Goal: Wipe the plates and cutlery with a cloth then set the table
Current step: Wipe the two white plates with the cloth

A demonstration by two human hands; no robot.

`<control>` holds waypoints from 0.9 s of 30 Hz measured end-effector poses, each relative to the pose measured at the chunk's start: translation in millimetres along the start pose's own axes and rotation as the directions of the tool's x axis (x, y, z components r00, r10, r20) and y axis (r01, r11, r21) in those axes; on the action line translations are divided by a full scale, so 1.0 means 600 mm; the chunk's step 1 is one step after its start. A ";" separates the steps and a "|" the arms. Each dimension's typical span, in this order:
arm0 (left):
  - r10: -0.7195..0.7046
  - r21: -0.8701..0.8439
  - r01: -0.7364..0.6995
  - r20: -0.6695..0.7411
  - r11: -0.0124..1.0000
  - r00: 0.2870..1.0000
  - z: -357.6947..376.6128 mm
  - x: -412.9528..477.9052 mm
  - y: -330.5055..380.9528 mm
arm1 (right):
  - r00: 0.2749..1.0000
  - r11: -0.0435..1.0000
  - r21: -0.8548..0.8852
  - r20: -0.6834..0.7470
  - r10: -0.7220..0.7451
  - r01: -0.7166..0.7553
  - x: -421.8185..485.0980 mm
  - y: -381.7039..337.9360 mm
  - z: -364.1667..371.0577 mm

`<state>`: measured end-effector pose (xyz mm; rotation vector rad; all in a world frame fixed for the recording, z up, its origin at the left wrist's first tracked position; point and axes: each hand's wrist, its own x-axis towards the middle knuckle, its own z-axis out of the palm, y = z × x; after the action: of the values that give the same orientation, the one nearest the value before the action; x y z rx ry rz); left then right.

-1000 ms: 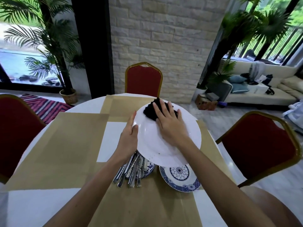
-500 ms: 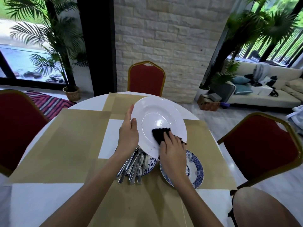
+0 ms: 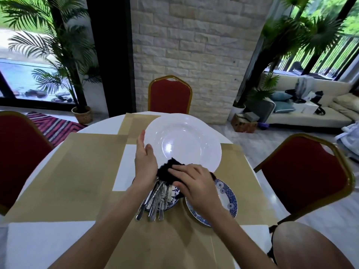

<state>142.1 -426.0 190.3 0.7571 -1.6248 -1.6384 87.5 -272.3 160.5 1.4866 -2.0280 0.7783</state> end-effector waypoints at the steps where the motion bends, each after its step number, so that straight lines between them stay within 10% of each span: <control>1: 0.006 -0.009 -0.006 0.002 1.000 1.000 0.000 0.001 0.005 | 1.000 1.000 0.014 -0.010 -0.028 0.028 0.000 -0.009 0.003; 20: -0.036 0.152 -0.033 0.433 0.988 0.901 -0.049 0.003 0.015 | 0.872 0.948 -0.283 0.489 0.012 0.145 0.118 0.139 -0.047; 27: -0.067 0.108 0.027 0.383 0.994 0.921 -0.076 0.020 0.019 | 0.783 0.918 -0.119 0.487 0.387 -0.380 0.161 0.150 -0.028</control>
<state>172.7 -461.8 200.6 0.5458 -1.9898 -1.8375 -24.6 -304.1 225.4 1.3820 -2.7893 0.5504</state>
